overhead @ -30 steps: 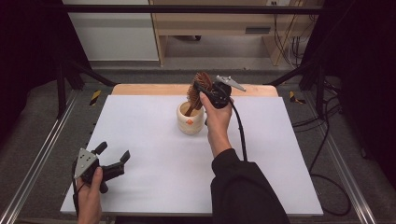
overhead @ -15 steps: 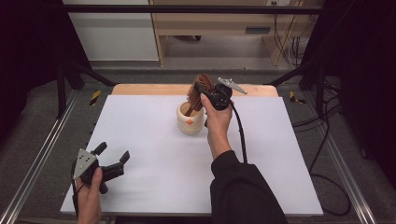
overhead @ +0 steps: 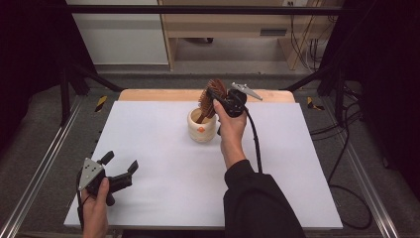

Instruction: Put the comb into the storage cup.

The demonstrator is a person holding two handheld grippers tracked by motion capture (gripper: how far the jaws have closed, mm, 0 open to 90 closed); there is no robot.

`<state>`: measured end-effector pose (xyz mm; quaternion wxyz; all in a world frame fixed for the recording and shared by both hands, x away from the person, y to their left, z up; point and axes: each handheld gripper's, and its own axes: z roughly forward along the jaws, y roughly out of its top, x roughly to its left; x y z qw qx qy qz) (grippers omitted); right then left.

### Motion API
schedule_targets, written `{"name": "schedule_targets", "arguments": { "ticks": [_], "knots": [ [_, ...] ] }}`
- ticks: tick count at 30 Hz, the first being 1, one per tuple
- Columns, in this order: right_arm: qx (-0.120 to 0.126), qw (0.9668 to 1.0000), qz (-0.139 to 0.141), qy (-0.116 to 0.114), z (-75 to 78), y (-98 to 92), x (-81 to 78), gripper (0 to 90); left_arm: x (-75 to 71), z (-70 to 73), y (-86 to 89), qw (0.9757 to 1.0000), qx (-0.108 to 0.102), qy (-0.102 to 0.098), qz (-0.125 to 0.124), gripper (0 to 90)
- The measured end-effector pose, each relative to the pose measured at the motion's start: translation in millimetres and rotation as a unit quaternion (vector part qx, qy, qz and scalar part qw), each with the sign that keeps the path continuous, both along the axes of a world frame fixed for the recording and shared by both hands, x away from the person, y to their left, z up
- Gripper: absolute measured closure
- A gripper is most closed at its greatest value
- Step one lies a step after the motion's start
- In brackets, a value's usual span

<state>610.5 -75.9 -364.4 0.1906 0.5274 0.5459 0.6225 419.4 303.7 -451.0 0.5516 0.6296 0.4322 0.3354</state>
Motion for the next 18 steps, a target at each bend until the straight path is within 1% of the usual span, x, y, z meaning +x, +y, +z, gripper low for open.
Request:
{"name": "schedule_targets", "arguments": {
  "ticks": [8,16,18],
  "knots": [
    [-0.001,1.0,-0.002,0.001,-1.3,-0.5,1.4,50.5,0.1,0.0,0.5,1.0,-0.001,0.0,-0.001,4.4],
    [0.001,1.0,-0.003,0.002,-2.2,-2.0,1.8,50.5,0.2,0.0,0.4,1.0,0.0,0.0,-0.001,4.4],
    [0.005,1.0,-0.002,0.004,-2.5,-2.5,1.8,50.5,0.2,0.1,0.6,1.0,0.0,0.0,-0.001,4.4]
  ]
}}
